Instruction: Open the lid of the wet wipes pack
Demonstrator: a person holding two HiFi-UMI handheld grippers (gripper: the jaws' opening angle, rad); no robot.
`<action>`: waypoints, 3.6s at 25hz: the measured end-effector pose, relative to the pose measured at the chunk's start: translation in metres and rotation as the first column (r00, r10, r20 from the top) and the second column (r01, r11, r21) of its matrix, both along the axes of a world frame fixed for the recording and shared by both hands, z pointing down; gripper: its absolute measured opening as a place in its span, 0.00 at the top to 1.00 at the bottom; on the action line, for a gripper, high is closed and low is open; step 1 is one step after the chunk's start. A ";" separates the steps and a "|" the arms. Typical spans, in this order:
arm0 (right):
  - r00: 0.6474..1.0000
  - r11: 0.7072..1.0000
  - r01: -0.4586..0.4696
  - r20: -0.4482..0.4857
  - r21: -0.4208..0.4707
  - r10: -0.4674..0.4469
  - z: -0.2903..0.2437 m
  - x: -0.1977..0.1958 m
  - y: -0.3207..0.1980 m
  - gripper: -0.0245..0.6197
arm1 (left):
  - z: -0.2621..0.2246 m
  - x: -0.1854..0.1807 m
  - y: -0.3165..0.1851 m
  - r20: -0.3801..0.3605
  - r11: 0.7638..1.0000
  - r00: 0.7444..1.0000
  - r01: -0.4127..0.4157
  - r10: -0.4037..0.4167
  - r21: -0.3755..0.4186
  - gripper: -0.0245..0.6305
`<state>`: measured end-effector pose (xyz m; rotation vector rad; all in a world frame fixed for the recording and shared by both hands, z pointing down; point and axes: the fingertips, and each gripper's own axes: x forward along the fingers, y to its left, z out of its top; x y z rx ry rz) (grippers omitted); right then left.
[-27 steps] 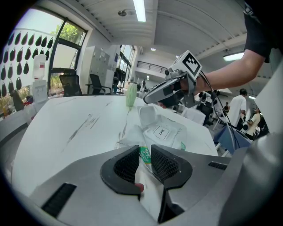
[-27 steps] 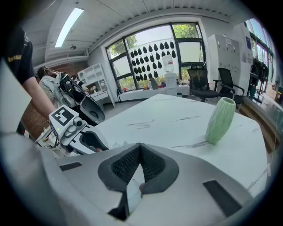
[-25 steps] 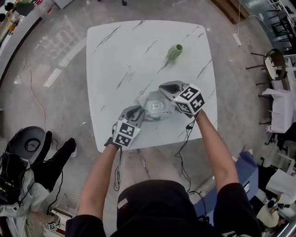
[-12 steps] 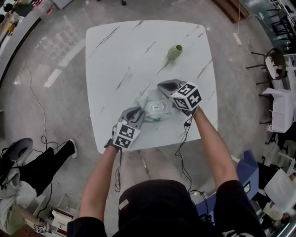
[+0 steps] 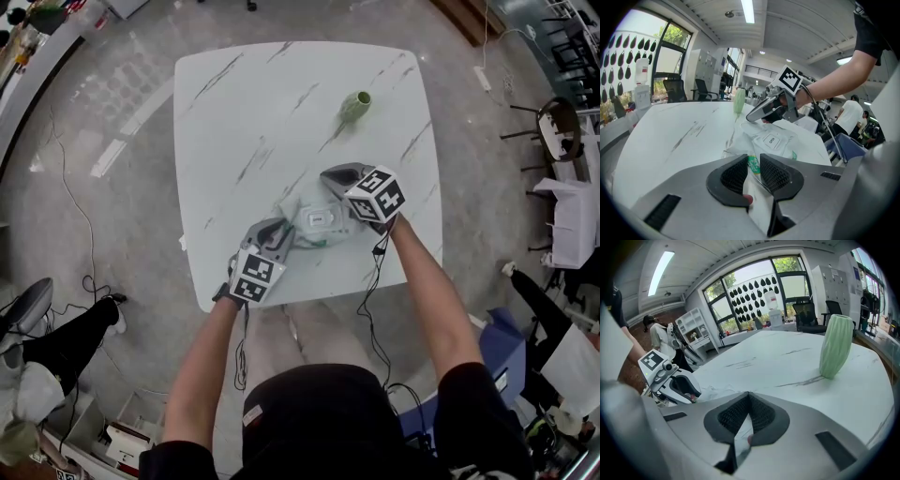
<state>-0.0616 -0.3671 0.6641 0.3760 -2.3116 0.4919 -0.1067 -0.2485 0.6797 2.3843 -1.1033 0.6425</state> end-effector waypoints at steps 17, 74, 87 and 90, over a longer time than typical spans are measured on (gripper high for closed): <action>0.904 0.896 -0.416 0.177 0.158 0.389 -0.112 0.085 0.089 0.96 | -0.110 -0.025 0.042 -0.029 0.998 0.999 0.015 -0.014 0.053 0.86; 0.701 0.612 -0.703 0.499 0.361 0.511 -0.323 0.179 0.254 0.96 | -0.352 0.011 0.093 -0.225 0.884 0.974 0.096 0.011 0.458 0.94; 0.699 0.616 -0.704 0.498 0.353 0.513 -0.318 0.193 0.246 0.96 | -0.353 0.028 0.082 -0.216 0.886 0.976 0.075 0.029 0.458 0.94; 0.703 0.623 -0.700 0.491 0.349 0.514 -0.315 0.197 0.244 0.96 | -0.352 0.036 0.081 -0.210 0.886 0.977 0.061 0.042 0.460 0.94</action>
